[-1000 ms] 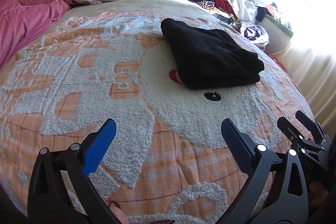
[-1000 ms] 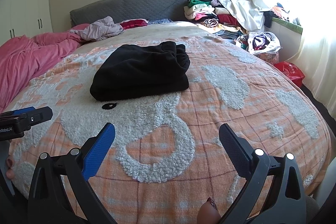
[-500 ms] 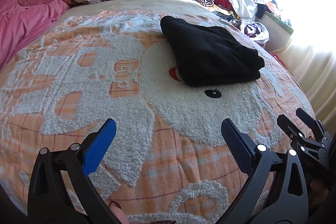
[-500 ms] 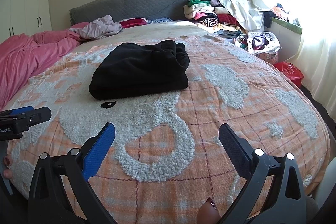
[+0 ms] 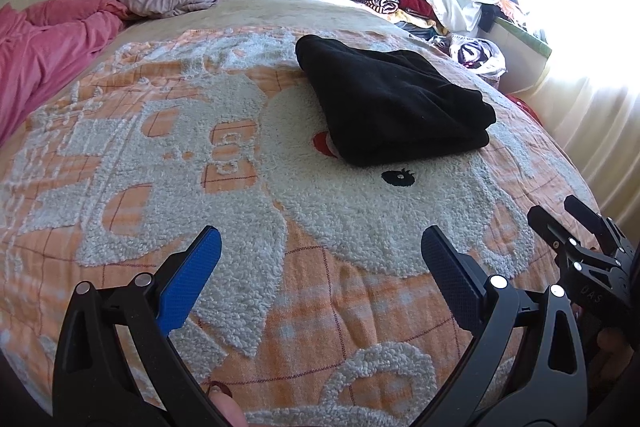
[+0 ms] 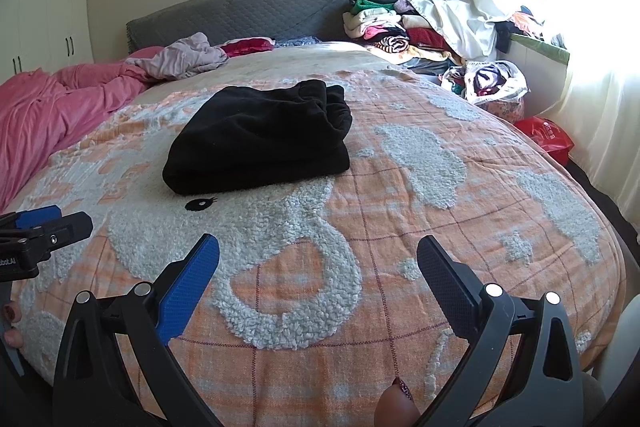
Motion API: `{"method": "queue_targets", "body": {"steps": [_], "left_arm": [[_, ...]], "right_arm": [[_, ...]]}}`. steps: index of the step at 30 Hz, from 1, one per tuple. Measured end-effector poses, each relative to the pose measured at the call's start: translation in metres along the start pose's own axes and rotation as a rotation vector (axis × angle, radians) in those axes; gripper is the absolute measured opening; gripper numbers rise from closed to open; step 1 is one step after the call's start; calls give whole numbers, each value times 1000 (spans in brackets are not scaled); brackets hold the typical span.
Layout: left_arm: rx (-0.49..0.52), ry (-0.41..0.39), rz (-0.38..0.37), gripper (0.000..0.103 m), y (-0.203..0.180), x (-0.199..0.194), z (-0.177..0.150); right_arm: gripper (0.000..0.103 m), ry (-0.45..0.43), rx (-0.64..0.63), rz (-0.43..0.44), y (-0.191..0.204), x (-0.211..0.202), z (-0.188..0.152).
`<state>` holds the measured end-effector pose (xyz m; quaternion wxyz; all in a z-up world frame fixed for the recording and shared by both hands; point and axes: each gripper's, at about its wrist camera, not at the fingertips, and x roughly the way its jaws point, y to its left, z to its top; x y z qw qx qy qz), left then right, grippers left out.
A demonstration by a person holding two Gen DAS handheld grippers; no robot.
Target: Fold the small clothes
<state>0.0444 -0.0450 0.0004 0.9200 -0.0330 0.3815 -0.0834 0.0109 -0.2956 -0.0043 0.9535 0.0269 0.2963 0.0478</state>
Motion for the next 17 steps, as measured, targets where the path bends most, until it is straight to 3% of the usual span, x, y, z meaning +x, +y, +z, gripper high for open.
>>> {"method": "queue_targets", "body": {"steps": [3, 6, 10, 14, 17], "left_arm": [[-24, 20, -8, 94, 12, 1, 2], [-56, -11, 44, 94, 46, -5, 13], [-159, 14, 251, 94, 136, -4, 34], [-272, 73, 465, 94, 253, -5, 43], [-388, 109, 611, 94, 340, -8, 43]], "right_arm": [[99, -22, 50, -88, -20, -11, 7], [99, -71, 161, -193, -62, -39, 19], [99, -128, 400, -367, -166, -90, 19], [99, -42, 556, -752, -286, -123, -21], [99, 171, 667, -1026, -375, -133, -75]]}}
